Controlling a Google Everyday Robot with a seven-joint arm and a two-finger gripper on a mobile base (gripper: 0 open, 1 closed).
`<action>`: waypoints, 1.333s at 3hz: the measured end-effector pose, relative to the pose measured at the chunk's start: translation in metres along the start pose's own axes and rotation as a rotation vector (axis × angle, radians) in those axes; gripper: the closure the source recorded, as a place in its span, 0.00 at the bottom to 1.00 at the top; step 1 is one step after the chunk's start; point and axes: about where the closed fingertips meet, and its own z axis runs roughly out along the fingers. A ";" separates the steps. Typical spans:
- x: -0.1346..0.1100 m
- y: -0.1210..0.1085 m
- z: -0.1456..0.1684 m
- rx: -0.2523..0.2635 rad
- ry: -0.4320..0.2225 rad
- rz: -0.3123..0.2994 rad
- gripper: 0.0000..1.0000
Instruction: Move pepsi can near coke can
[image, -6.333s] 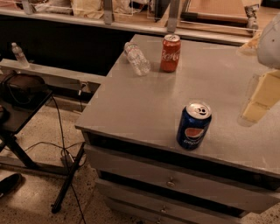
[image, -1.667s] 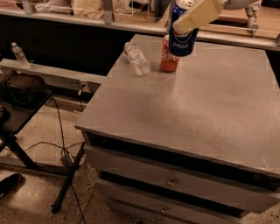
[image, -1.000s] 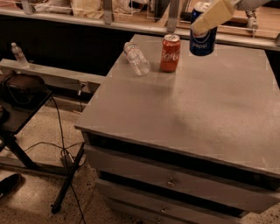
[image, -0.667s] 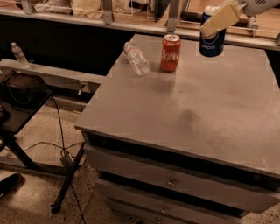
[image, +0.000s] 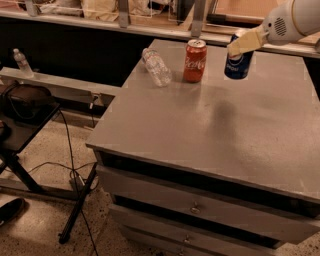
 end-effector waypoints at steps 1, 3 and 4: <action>0.000 0.000 0.029 -0.015 -0.030 0.077 1.00; 0.000 0.010 0.062 -0.050 -0.046 0.093 0.61; -0.001 0.014 0.070 -0.059 -0.060 0.072 0.37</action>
Offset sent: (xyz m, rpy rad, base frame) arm 0.0380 0.0381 -0.0466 0.1326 0.0481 -0.0355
